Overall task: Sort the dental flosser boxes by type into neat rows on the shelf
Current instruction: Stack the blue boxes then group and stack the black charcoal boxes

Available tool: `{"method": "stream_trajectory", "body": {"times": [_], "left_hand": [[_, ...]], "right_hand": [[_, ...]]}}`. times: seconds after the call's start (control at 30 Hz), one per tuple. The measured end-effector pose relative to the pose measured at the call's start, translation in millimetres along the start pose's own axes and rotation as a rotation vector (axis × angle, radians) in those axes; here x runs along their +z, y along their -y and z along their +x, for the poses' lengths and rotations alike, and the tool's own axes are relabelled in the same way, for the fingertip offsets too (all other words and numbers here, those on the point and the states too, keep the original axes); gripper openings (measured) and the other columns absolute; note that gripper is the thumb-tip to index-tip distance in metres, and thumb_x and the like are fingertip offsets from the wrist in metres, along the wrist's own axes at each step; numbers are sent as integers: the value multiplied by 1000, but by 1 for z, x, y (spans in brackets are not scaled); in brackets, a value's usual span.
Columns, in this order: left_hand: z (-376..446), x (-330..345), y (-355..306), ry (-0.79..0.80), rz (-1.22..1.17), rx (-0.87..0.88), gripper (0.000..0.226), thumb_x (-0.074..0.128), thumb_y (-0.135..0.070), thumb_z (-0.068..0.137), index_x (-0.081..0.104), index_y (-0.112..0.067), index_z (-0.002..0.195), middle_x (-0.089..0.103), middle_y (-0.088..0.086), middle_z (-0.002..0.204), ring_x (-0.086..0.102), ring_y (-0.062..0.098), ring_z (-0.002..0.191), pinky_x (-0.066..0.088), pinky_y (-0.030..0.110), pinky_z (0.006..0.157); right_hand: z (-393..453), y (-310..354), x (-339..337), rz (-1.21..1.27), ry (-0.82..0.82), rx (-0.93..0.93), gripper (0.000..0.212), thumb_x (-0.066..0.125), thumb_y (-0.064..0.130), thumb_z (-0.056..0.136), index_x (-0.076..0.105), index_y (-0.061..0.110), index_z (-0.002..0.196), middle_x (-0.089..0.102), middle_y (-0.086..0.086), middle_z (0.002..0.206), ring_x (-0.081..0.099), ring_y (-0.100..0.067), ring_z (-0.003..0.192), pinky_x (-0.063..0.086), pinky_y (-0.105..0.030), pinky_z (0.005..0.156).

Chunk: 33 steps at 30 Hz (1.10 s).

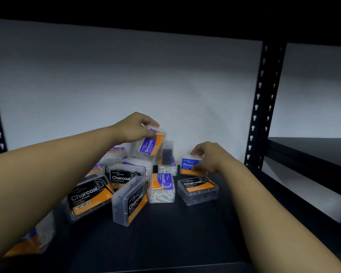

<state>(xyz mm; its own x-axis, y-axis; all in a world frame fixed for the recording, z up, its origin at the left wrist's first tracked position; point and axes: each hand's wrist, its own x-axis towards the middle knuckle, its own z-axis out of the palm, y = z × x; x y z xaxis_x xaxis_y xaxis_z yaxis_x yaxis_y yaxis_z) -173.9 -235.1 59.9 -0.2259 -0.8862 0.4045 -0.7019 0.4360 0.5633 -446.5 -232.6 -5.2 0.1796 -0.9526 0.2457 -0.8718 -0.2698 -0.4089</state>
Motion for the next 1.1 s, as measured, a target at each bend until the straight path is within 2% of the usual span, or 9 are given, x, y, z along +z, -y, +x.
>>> {"method": "stream_trajectory", "body": {"times": [0.13,0.23,0.4,0.5,0.57,0.7,0.8,0.97,1.1], "left_hand": [[0,4,-27,47,-70,90,38,74,-10,87,68,-16,125,66,1,97,63,5,78,49,16,67],[-2,8,-49,109,-92,105,36,82,-12,81,67,-16,113,66,-2,80,65,4,63,49,19,60],[-8,32,-70,374,117,72,36,84,-22,80,67,-19,113,73,-3,84,73,11,78,55,25,63],[-7,45,-68,426,177,38,46,85,-34,78,64,-22,117,76,-2,97,75,14,89,60,32,79],[-3,50,-64,347,190,37,42,81,-46,78,68,-21,110,75,-3,99,72,12,90,57,33,82],[13,55,-52,-77,305,-37,55,73,-59,79,65,-8,95,69,4,95,64,21,88,52,35,74],[12,58,-46,-25,478,-216,71,70,-74,70,51,-9,93,57,4,91,58,23,86,46,33,68],[15,59,-38,74,377,-354,47,80,-49,70,60,-8,80,66,8,76,62,20,65,50,26,56],[17,46,-28,130,305,-370,38,79,-29,74,74,-2,100,71,12,99,63,24,81,57,35,73]], "right_hand": [[1,-1,-1,32,3,6,53,87,22,83,65,23,131,60,-3,137,58,-16,107,43,-16,61],[2,-4,-2,42,7,7,53,87,23,82,65,24,130,59,-2,134,55,-14,106,42,-16,60],[2,-8,-7,43,7,11,50,87,23,83,67,25,129,56,1,120,55,-15,103,43,-22,66],[2,-12,-10,58,5,25,47,87,24,81,70,27,125,57,2,116,56,-16,101,44,-26,78],[2,-15,-12,77,4,28,45,88,25,81,71,26,123,61,0,114,59,-16,99,44,-25,74],[3,-17,-14,101,7,25,43,86,21,81,72,22,121,67,0,116,63,-15,99,47,-22,70],[4,-18,-13,98,15,27,46,87,19,79,72,21,123,70,-3,121,65,-16,102,49,-26,80],[5,-22,-15,68,6,5,44,87,22,80,74,19,122,71,-2,122,63,-14,101,45,-24,83],[5,-23,-17,63,-7,-4,45,88,25,81,74,17,123,72,-4,125,65,-15,107,47,-24,87]]}}
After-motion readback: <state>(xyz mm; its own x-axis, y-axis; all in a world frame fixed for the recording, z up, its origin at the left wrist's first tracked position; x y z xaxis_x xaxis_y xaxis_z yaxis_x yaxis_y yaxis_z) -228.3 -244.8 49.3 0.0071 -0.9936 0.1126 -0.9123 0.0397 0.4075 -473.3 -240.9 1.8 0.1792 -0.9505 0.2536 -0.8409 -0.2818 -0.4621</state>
